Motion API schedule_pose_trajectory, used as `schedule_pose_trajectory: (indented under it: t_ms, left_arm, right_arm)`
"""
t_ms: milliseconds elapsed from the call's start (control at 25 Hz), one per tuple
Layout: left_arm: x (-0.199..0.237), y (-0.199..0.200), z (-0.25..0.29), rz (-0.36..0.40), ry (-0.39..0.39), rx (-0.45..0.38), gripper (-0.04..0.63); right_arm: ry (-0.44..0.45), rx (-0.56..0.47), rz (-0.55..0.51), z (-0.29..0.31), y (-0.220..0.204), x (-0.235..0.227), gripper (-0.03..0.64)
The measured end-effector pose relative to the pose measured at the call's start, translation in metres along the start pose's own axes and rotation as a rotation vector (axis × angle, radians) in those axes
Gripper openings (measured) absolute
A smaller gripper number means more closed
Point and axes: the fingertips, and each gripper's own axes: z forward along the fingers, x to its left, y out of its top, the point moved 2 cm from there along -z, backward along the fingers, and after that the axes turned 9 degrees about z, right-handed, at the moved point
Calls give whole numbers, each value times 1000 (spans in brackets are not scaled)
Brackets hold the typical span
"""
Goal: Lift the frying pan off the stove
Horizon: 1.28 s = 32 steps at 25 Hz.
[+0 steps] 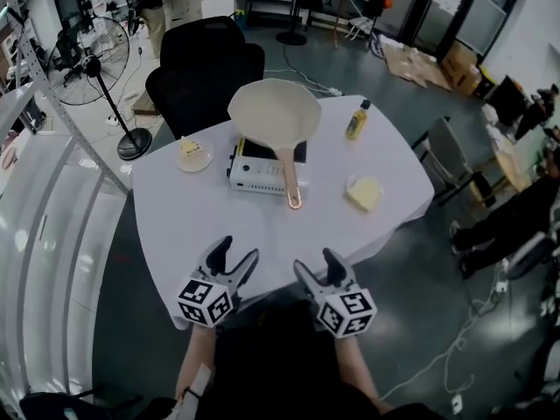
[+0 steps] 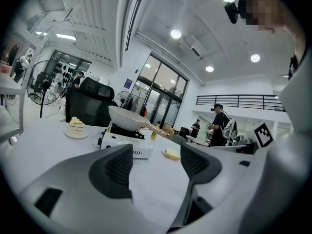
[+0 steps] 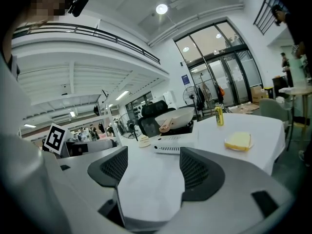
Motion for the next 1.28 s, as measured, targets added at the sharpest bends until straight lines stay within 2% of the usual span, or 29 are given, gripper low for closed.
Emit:
schedule_pose_trajectory:
  t_ms: [240, 520, 600, 840, 1280]
  left_arm:
    - [8, -10, 3, -53, 20, 6, 304]
    - [28, 5, 34, -290, -3, -78, 304]
    - [35, 10, 49, -329, -16, -77, 304]
    - [50, 24, 92, -410, -64, -68, 304]
    - [83, 42, 146, -489, -65, -54, 304]
  right_arm:
    - [41, 22, 10, 15, 2, 9, 322]
    - [79, 19, 26, 38, 25, -5, 322]
    - [96, 16, 12, 48, 38, -7, 322]
    - [162, 29, 34, 78, 68, -16, 322]
    - [263, 111, 58, 137, 94, -35, 322]
